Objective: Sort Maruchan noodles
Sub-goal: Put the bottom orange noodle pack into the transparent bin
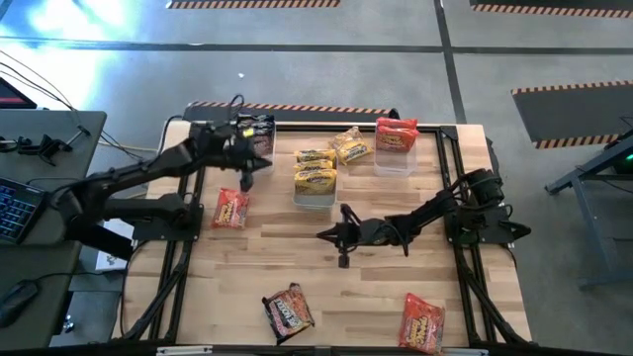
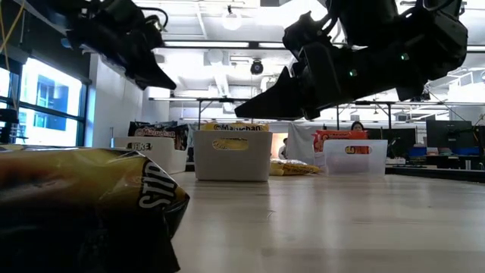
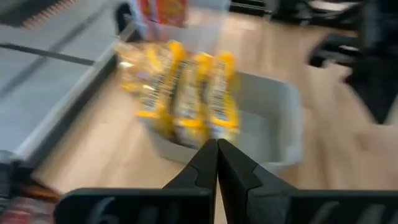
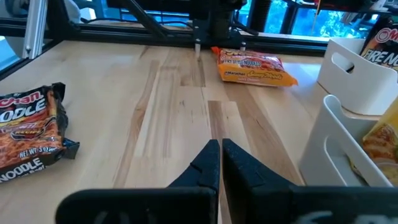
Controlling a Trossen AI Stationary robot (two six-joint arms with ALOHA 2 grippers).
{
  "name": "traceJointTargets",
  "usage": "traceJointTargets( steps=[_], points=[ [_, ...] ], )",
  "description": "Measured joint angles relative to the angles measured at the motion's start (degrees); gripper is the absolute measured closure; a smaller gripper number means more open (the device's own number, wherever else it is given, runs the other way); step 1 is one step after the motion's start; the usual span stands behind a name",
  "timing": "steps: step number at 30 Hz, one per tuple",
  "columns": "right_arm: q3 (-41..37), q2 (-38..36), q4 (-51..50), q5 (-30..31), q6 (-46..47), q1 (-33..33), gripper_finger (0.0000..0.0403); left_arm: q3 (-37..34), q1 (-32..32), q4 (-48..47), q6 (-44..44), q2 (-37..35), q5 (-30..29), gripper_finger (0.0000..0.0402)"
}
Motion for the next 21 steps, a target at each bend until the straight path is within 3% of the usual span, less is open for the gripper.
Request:
traceJointTargets(
  steps=[4, 7, 10, 15, 21],
  points=[
    [0.1, -0.1, -0.6, -0.3, 0.4, 0.0, 0.0402, -3.0, -7.0, 0.8, -3.8, -2.3, -0.2, 0.0401],
    [1.3, -2.2, -8.3, -2.7, 0.5, 0.5, 0.0402, -6.9, -13.3, 6.0, -6.1, -3.3, -4.7, 0.0401],
    [3.8, -6.3, -21.6, -2.4, 3.2, 2.4, 0.0403, -12.2, -19.1, 15.4, -10.1, -3.3, -10.2, 0.0401],
    [9.0, -12.4, -48.6, 0.3, 11.8, 7.9, 0.0403, -21.2, -26.3, 34.7, -16.6, -2.4, -13.9, 0.0401],
    [15.8, -15.5, -77.4, -6.1, 31.6, 17.1, 0.0403, -27.3, -33.1, 48.2, -19.6, -2.3, -20.6, 0.0401]
  ],
)
